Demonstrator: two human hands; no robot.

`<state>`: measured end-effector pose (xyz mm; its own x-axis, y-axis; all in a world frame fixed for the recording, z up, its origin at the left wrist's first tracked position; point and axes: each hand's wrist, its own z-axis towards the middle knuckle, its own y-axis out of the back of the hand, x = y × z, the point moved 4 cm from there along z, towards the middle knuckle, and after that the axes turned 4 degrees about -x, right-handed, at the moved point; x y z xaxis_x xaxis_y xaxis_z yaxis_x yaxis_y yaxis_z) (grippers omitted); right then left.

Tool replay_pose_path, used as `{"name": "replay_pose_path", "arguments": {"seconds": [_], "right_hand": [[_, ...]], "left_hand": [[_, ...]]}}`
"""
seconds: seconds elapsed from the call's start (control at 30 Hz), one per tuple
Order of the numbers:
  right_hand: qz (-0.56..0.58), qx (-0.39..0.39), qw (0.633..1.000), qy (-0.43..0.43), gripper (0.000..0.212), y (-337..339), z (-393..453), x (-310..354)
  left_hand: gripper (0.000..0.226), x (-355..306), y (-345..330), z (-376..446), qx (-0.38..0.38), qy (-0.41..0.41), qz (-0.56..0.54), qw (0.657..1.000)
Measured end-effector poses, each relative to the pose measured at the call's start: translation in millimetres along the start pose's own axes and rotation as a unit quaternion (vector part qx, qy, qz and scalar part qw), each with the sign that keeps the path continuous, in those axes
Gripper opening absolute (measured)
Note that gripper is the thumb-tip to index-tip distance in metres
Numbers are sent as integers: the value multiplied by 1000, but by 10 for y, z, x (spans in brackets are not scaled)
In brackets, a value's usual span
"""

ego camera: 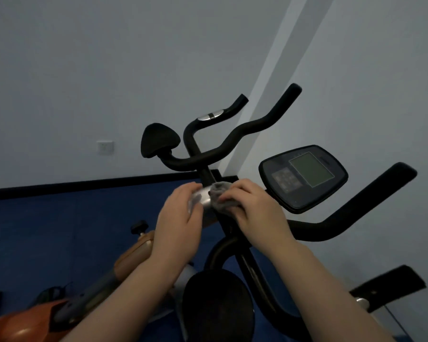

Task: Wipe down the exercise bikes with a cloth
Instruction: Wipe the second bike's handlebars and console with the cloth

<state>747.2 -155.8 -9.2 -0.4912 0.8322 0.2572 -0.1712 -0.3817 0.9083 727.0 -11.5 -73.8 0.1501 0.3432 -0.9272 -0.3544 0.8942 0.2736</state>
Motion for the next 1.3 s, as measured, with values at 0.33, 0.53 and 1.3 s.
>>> {"name": "replay_pose_path", "arguments": {"seconds": [0.33, 0.53, 1.3], "right_hand": [[-36, 210, 975, 66, 17, -172, 58, 2], [50, 270, 962, -10, 17, -85, 66, -110], [129, -254, 912, -295, 20, 206, 40, -426]], "left_hand": [[43, 131, -158, -109, 51, -1, -21, 998], [46, 37, -79, -222, 61, -40, -38, 997], [33, -42, -71, -553, 58, 13, -69, 996]]}}
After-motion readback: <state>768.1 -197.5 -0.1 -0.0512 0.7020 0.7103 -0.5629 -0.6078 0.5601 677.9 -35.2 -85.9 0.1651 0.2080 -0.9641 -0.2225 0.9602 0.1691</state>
